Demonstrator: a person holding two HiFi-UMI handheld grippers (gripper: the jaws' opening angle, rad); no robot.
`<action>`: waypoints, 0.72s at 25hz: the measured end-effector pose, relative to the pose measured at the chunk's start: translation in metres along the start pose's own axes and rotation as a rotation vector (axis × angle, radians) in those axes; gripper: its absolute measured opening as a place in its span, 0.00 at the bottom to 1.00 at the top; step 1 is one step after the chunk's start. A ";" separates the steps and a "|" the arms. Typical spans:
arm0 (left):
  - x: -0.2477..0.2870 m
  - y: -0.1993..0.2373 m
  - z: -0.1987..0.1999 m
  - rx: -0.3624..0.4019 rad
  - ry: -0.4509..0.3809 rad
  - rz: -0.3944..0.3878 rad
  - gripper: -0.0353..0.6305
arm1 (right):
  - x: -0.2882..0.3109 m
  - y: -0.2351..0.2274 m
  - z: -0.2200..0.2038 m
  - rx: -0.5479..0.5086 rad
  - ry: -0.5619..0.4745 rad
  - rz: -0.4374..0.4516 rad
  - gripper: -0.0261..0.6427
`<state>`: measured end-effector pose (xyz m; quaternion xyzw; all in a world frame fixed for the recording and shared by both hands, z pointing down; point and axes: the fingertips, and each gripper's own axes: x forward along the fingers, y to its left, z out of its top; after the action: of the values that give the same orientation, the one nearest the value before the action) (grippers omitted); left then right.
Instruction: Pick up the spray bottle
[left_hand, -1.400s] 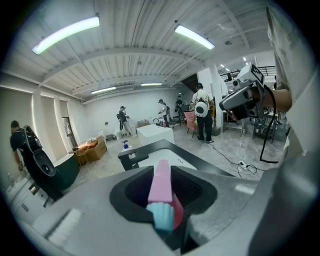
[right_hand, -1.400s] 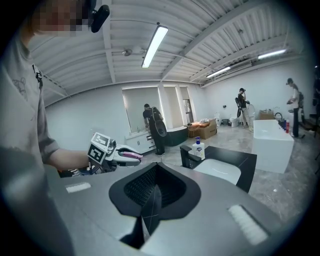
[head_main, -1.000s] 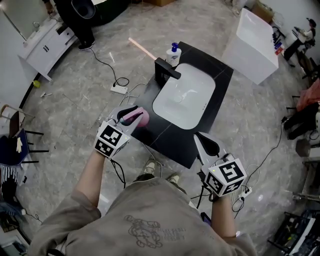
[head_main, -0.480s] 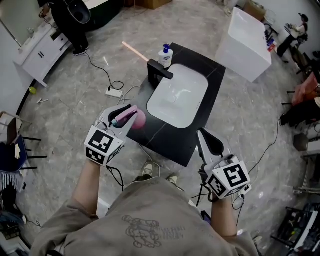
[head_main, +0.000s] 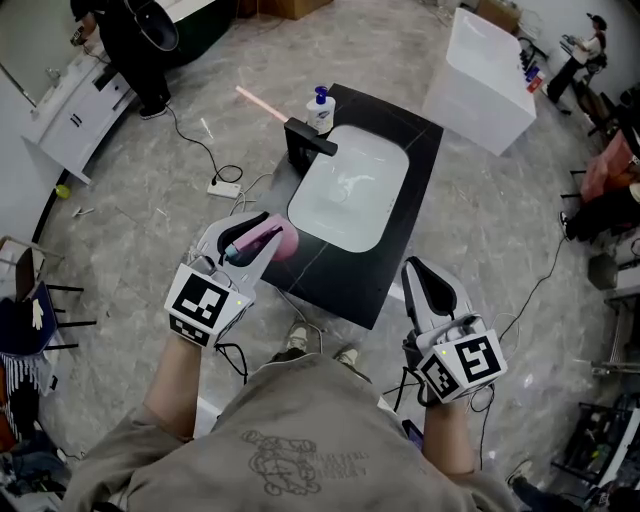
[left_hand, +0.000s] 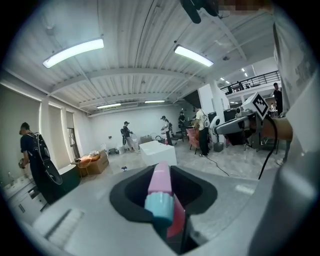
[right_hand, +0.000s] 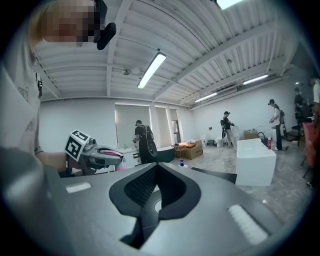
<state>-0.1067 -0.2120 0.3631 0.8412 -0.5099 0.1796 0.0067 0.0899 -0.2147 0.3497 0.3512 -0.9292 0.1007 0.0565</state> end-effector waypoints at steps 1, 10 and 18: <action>0.000 -0.001 -0.001 0.001 0.004 -0.004 0.22 | -0.002 0.000 0.000 0.001 0.000 -0.003 0.08; 0.008 -0.006 -0.007 0.011 0.028 -0.022 0.22 | -0.007 -0.005 -0.009 0.006 0.016 -0.011 0.08; 0.011 -0.008 -0.004 0.002 0.024 -0.032 0.22 | -0.010 -0.007 -0.008 0.006 0.020 -0.014 0.08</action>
<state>-0.0967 -0.2166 0.3712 0.8470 -0.4962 0.1902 0.0150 0.1022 -0.2112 0.3567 0.3566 -0.9259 0.1064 0.0654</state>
